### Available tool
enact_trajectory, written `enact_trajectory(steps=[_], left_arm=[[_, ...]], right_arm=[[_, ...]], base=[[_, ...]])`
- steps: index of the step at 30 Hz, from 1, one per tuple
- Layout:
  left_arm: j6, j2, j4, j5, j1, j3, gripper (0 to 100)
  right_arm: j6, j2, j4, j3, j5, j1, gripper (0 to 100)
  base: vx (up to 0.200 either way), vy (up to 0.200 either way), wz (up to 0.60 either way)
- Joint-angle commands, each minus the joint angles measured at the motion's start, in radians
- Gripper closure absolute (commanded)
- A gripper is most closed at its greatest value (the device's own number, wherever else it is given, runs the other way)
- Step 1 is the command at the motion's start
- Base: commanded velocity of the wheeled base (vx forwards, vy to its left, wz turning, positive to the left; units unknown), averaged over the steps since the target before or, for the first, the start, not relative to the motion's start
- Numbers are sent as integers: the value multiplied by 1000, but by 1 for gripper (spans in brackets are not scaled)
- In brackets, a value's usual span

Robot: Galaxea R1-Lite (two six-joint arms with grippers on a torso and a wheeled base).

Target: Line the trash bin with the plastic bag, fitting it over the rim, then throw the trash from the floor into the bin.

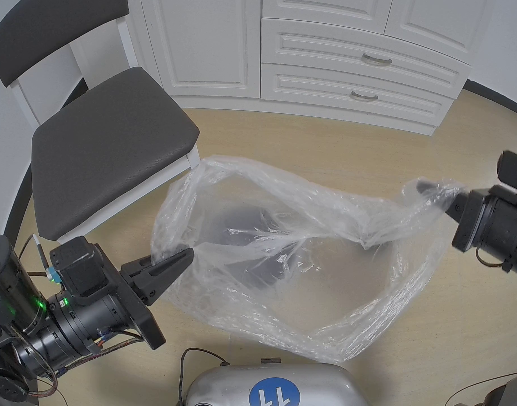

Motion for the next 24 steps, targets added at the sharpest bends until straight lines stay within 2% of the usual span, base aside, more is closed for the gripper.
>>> enact_trajectory(steps=[1, 5, 10, 12, 14, 16, 17, 19, 24], left_arm=[[-1, 40, 0, 1, 8, -3, 100], [-2, 42, 0, -1, 39, 4, 100], [-5, 111, -1, -2, 83, -13, 100], [-4, 138, -1, -1, 106, -29, 100], [4, 169, -1, -4, 178, -42, 100], [4, 170, -1, -5, 187, -44, 100], [5, 187, -1, -7, 244, -59, 100], [7, 189, -1, -7, 275, -62, 100], [10, 175, -1, -8, 296, -62, 100]], right_arm=[[-16, 124, 115, -157, 25, 24, 100], [19, 132, 121, -125, 64, 36, 100], [36, 142, 124, -122, 64, 19, 100], [33, 142, 126, -115, 64, 4, 100], [24, 156, 126, -111, 65, -36, 100], [24, 159, 126, -111, 67, -39, 100], [11, 185, 121, -115, 68, -62, 100], [-7, 196, 116, -112, 68, -70, 100], [-27, 201, 115, -86, 67, -70, 100]], base=[[0, 0, 0], [0, 0, 0], [0, 0, 0], [0, 0, 0], [0, 0, 0], [0, 0, 0], [0, 0, 0], [0, 0, 0], [0, 0, 0]])
